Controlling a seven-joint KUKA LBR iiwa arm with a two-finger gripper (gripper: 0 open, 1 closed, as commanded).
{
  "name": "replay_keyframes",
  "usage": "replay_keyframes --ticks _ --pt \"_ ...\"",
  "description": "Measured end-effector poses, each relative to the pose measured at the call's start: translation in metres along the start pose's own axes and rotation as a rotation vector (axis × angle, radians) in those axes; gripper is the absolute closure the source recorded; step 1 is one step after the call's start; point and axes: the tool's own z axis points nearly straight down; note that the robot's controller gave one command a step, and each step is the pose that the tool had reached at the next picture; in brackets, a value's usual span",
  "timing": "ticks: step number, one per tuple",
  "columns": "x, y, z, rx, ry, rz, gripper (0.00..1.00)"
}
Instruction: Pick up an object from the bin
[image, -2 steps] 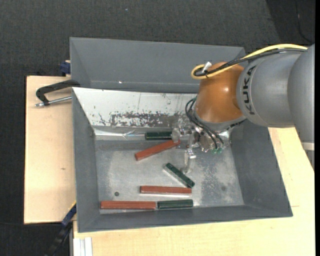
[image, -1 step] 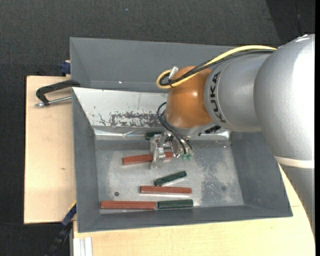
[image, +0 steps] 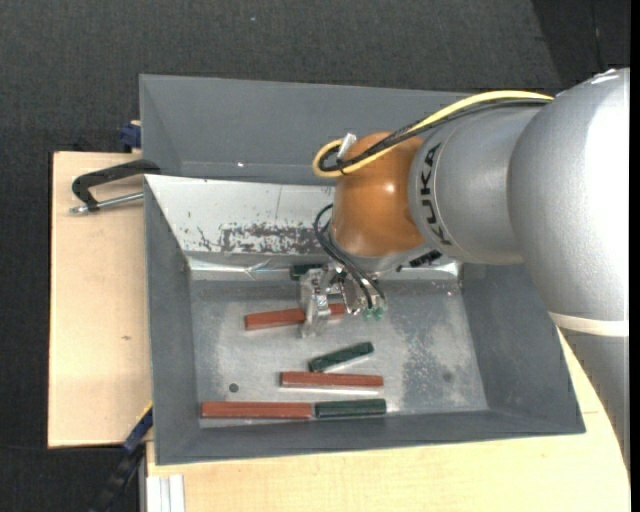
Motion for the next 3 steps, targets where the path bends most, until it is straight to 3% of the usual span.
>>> replay_keyframes --ticks 1,2,3 --pt "-0.0022 0.0188 -0.1401 0.002 0.001 0.034 1.0" --pt "-0.0019 0.0188 -0.1395 0.002 0.002 0.034 0.0" --pt "-0.0019 0.0188 -0.1395 0.002 0.002 0.034 0.0"
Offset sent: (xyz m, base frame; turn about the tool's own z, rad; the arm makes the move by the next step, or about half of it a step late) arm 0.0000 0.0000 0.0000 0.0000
